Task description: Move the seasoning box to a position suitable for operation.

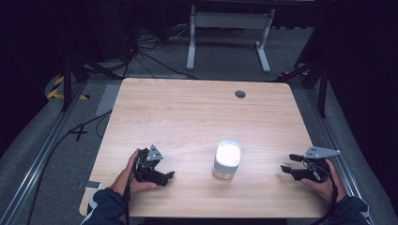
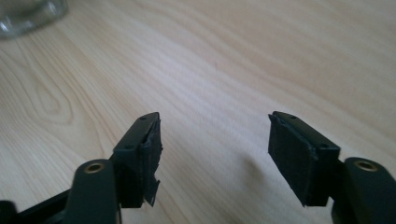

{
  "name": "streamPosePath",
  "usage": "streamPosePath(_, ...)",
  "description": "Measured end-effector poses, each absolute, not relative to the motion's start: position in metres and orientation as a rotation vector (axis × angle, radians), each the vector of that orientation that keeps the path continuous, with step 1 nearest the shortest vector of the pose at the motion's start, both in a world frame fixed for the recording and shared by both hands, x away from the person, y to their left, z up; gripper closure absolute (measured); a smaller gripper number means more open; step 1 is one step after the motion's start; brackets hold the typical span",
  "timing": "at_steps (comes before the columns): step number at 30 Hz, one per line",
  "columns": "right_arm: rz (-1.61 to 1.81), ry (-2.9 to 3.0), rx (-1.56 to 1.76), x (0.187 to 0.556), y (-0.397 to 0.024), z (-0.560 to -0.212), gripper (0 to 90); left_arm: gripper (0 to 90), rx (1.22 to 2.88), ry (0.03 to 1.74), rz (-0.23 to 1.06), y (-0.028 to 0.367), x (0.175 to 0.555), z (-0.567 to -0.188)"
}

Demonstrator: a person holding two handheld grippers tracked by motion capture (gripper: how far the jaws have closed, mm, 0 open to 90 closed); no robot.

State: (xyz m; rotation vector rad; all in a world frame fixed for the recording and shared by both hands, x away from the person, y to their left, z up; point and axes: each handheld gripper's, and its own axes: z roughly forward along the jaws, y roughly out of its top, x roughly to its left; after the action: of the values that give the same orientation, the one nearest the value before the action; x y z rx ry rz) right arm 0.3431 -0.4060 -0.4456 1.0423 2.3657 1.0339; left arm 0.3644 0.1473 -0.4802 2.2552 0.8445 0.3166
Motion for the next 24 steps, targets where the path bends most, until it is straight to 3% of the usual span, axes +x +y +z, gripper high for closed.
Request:
streamPosePath(6,1.133,2.343,1.0,0.342,-0.406,-0.433,46.8,0.1,2.263,0.835,0.307,0.148,0.365,-0.48)
streamPosePath(11,1.159,2.319,0.897,0.341,-0.393,-0.42,67.9,0.3,2.266,0.835,0.314,0.148,0.364,-0.48)
streamPosePath(15,1.2,2.313,0.893,0.346,-0.387,-0.413,72.6,0.3,2.258,0.837,0.318,0.148,0.363,-0.48)
streamPosePath(21,1.245,2.346,0.803,0.351,-0.368,-0.404,87.9,0.3,2.253,0.847,0.315,0.148,0.363,-0.48)
streamPosePath(24,1.245,2.366,0.759,0.352,-0.356,-0.402,89.2,0.3,2.252,0.848,0.315,0.148,0.363,-0.48)
